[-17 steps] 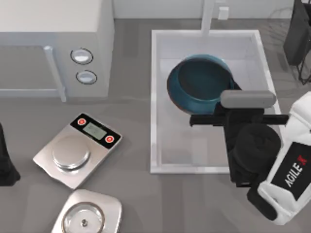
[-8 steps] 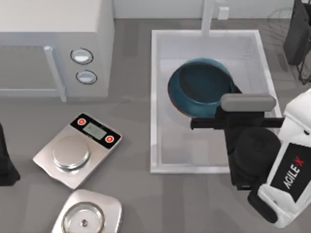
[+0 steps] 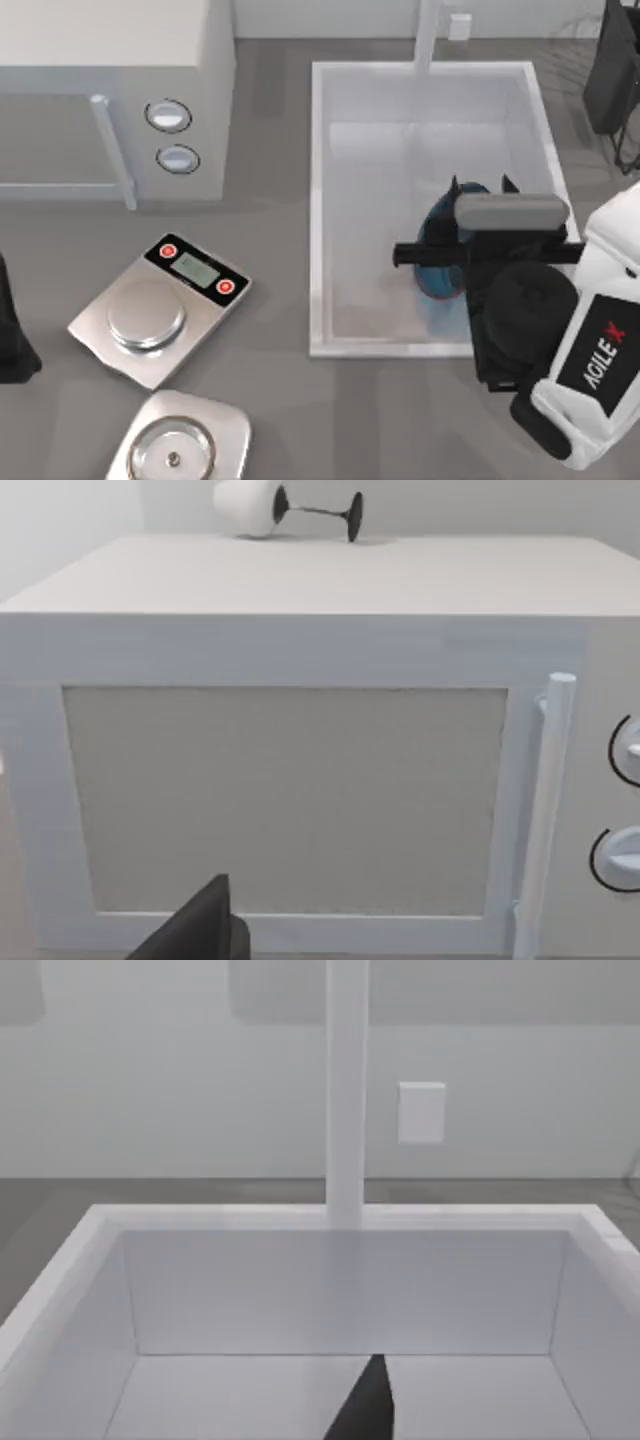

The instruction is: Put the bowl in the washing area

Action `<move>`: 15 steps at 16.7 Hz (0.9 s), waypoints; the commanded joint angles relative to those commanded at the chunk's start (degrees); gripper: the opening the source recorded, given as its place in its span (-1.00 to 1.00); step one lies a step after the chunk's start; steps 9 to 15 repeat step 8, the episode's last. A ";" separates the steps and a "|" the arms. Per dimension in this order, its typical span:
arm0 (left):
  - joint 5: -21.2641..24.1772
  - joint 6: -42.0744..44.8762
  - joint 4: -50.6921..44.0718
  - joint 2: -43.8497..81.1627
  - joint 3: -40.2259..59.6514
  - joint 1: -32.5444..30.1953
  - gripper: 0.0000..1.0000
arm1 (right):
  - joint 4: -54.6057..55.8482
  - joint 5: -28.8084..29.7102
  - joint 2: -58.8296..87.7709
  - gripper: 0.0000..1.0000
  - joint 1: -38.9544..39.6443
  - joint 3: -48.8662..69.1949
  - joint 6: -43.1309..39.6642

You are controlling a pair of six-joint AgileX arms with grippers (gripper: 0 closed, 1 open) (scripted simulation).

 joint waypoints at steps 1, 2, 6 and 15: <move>0.00 0.00 0.00 0.00 0.00 0.00 1.00 | 0.00 0.00 0.00 0.81 0.00 0.00 0.00; 0.00 0.00 0.00 0.00 0.00 0.00 1.00 | 0.00 0.00 0.00 0.96 0.00 0.00 0.00; 0.00 0.00 0.00 0.00 0.00 0.00 1.00 | 0.00 0.00 0.00 1.00 0.00 0.00 0.00; 0.00 0.00 0.00 0.00 0.00 0.00 1.00 | 0.00 0.00 0.00 1.00 0.00 0.00 0.00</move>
